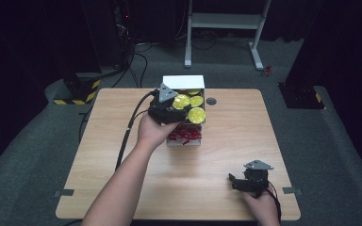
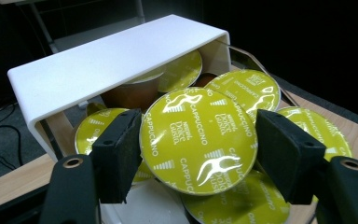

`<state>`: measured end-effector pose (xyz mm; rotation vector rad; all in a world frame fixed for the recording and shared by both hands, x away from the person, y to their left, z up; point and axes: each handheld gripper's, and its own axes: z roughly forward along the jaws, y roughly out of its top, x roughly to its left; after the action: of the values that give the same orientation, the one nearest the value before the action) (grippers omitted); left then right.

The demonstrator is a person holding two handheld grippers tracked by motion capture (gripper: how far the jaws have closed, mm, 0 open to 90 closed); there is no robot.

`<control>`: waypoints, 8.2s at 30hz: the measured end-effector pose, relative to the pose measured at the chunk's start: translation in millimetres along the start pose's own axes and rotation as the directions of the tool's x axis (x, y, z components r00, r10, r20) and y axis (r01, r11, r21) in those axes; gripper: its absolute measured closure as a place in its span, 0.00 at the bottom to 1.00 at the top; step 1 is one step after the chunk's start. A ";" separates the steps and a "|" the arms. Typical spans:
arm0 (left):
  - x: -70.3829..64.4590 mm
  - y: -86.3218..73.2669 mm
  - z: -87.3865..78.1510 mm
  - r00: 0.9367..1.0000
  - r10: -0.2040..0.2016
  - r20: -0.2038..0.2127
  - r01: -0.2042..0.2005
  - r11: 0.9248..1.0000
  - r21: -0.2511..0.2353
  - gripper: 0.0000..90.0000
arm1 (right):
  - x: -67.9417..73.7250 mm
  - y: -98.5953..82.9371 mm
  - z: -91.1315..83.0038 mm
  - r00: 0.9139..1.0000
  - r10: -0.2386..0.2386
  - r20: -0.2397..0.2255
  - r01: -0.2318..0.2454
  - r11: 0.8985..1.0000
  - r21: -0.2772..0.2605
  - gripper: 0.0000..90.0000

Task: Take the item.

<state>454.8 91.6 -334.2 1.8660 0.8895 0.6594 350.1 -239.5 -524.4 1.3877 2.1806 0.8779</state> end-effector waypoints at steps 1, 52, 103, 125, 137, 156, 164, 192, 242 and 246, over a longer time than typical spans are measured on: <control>0.0 -0.3 0.7 1.000 -0.008 0.002 0.008 1.000 -0.008 0.38 | 0.0 0.0 0.0 1.000 0.000 0.000 0.000 1.000 0.000 0.10; 20.8 -23.2 -92.0 0.998 -0.055 -0.022 0.051 0.987 -0.149 0.42 | 0.2 -0.1 -0.1 1.000 0.002 0.001 -0.002 1.000 0.001 0.10; 59.6 -140.3 -99.7 0.984 -0.157 -0.088 0.155 0.988 -0.028 0.42 | 0.6 -0.3 -0.4 1.000 0.002 0.000 -0.002 1.000 0.000 0.11; 63.5 -203.4 -83.8 0.976 -0.174 -0.128 0.185 0.980 0.077 0.42 | 0.6 -0.4 -0.5 1.000 0.000 0.000 0.000 1.000 -0.001 0.11; 68.5 -215.6 -71.7 0.972 -0.183 -0.146 0.198 0.975 0.097 0.42 | 0.8 -0.6 -0.7 1.000 -0.001 0.001 0.001 1.000 -0.003 0.11; 76.3 -218.2 -42.3 0.961 -0.202 -0.186 0.224 0.969 0.106 0.42 | 0.8 -0.5 -0.7 1.000 -0.001 0.001 0.001 1.000 -0.003 0.11; 76.9 -212.2 -27.9 0.963 -0.185 -0.197 0.213 0.969 0.128 0.42 | 0.8 -0.5 -0.7 1.000 -0.001 0.001 0.001 1.000 -0.003 0.11; 85.0 -206.5 7.9 0.958 -0.186 -0.217 0.223 0.962 0.160 0.42 | 0.8 -1.0 -1.0 1.000 -0.006 0.001 0.006 1.000 -0.006 0.12; 86.8 -191.8 -12.9 0.948 -0.255 -0.190 0.278 0.955 0.107 0.26 | 1.6 -1.5 -1.7 1.000 0.000 -0.001 0.000 1.000 -0.006 0.13; 85.8 -190.5 -15.7 0.950 -0.259 -0.175 0.280 0.954 0.106 0.25 | 1.6 -1.5 -1.7 1.000 -0.001 -0.001 0.001 1.000 -0.006 0.13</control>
<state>436.6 225.9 -494.0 1.7773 1.2938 0.5964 347.3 -239.1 -524.2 1.3841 2.1773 0.8844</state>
